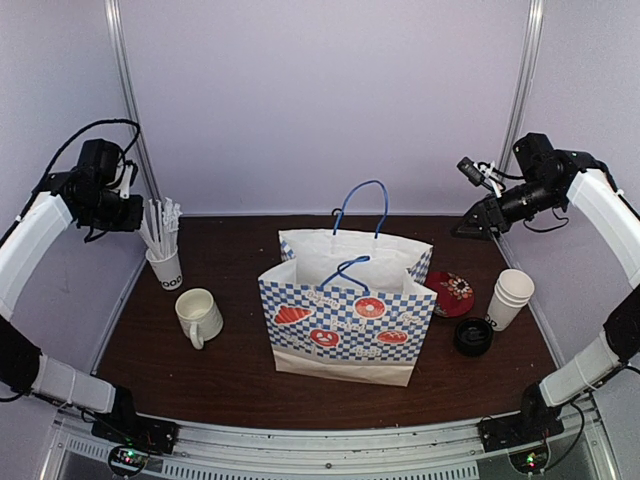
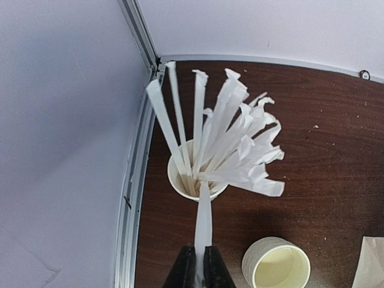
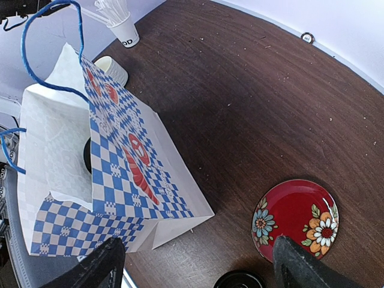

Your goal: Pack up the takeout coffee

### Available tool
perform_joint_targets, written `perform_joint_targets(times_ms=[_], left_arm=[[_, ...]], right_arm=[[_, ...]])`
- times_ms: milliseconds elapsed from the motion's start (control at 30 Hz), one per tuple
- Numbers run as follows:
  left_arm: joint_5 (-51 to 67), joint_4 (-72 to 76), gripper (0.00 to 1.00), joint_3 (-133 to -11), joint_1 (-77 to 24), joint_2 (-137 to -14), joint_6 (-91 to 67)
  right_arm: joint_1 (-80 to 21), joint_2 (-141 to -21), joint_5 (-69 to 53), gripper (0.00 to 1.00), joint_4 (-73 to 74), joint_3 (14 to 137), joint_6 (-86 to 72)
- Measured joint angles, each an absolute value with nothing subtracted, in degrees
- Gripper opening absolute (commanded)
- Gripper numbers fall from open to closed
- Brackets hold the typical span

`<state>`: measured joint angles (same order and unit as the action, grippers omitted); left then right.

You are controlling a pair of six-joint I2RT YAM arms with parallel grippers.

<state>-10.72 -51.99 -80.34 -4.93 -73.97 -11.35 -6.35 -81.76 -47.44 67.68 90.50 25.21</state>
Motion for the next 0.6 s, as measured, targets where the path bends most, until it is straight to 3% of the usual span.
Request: perform_joint_targets(times_ms=[133,167,200,600], left_arm=[[-10.72,-52.38,0.03,-81.43,-4.91,-72.34,-10.76],[-10.70,-52.45,0.03,-81.43,-4.91,-72.31,-10.72],[-10.68,-52.49,0.03,-81.41,-4.93,-72.36,-10.61],[-10.44,-52.29,0.04,-77.45,-4.91,-73.32,-9.91]], right_arm=[[-6.35,-81.76,-47.46,0.90,67.68,90.50,25.21],[-6.35,-81.76,-47.48,0.97,67.68,90.50,25.21],[-6.35,-81.76,-47.46,0.99,67.68,90.50,25.21],[-6.35,-81.76,-47.48,0.99,67.66,90.50,25.21]])
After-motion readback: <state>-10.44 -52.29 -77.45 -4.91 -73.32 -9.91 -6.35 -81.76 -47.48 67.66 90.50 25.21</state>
